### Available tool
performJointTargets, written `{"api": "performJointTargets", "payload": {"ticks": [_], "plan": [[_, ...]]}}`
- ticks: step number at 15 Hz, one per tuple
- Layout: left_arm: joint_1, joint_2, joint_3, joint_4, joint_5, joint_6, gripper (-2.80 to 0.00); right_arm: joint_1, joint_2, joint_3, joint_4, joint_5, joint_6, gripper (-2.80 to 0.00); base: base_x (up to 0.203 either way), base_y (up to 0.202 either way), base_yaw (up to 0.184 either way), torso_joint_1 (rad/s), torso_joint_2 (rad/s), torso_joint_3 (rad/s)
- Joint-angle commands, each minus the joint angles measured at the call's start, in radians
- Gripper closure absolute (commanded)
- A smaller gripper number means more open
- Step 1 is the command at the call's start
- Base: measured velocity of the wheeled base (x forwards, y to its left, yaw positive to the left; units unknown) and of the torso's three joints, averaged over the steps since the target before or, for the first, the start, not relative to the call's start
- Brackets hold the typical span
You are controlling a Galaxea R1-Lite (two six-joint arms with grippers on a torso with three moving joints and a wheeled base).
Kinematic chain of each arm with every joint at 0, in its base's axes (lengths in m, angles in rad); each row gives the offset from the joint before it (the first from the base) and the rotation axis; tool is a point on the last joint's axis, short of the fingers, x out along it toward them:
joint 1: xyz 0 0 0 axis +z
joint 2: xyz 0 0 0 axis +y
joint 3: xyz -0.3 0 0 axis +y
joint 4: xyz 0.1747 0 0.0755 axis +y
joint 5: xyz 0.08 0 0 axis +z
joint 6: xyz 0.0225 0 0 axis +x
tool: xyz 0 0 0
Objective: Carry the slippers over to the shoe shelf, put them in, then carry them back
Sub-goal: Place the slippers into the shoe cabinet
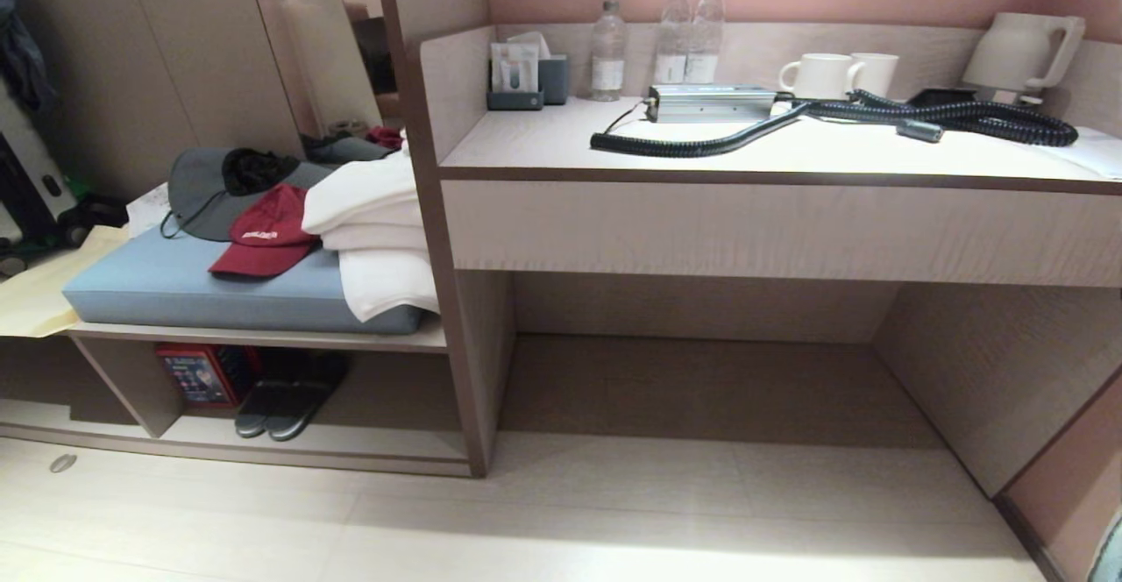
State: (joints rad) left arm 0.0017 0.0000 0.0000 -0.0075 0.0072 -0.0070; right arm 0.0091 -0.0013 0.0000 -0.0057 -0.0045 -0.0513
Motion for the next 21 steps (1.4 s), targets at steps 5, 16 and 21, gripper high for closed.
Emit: {"api": "performJointTargets", "payload": {"ticks": [5,16,21], "plan": [[-0.002,0.000,0.000,0.000,0.000,-0.002,0.00,0.000,0.001,0.000,0.000,0.000,-0.001,0.00,0.002,0.160,-0.004,0.002,0.00,0.003],[-0.001,0.000,0.000,0.000,0.000,-0.002,0.00,0.000,0.001,0.000,0.000,0.000,-0.001,0.00,0.000,0.196,-0.003,0.003,0.00,0.004],[-0.002,0.000,0.000,0.000,0.000,-0.002,0.00,0.000,0.001,0.000,0.000,0.000,0.001,0.00,0.000,0.197,-0.003,0.001,0.00,0.003]]}}
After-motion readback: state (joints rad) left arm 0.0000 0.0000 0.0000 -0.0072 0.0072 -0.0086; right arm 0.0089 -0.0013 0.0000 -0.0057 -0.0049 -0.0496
